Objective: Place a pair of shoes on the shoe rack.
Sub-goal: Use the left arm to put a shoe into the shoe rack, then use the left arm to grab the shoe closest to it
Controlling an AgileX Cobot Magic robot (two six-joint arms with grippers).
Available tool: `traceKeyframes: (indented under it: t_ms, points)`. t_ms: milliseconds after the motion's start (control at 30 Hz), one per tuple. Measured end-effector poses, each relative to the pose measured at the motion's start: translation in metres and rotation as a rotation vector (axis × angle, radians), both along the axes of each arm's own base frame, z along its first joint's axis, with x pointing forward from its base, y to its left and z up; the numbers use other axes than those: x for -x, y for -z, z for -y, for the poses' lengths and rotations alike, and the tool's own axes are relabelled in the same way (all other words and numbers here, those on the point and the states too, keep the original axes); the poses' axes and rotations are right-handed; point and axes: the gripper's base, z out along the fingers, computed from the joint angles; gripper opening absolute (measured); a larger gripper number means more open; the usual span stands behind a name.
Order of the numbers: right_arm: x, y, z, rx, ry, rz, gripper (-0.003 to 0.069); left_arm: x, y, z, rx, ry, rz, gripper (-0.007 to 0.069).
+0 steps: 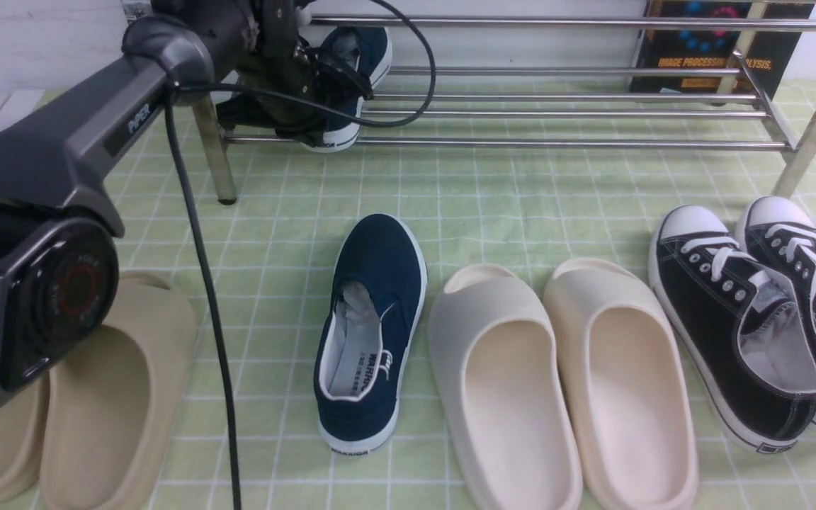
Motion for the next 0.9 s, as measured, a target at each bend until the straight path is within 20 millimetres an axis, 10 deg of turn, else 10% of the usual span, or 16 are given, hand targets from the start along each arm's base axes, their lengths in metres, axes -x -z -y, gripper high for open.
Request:
traceKeyframes:
  t_ms: [233,667,800,900]
  points:
    - [0.0,0.0,0.0,0.0,0.0,0.0,0.0246,0.013,-0.011,-0.004,-0.046,0.033,-0.076,-0.0013]
    - [0.0,0.0,0.0,0.0,0.0,0.0,0.0246,0.138,-0.194,-0.037,-0.075,0.14,0.128,-0.0013]
    - [0.0,0.0,0.0,0.0,0.0,0.0,0.0246,0.174,-0.199,-0.037,-0.088,0.173,0.115,-0.0013]
    - [0.0,0.0,0.0,0.0,0.0,0.0,0.0246,0.209,-0.167,-0.023,-0.13,0.256,-0.007,-0.0013]
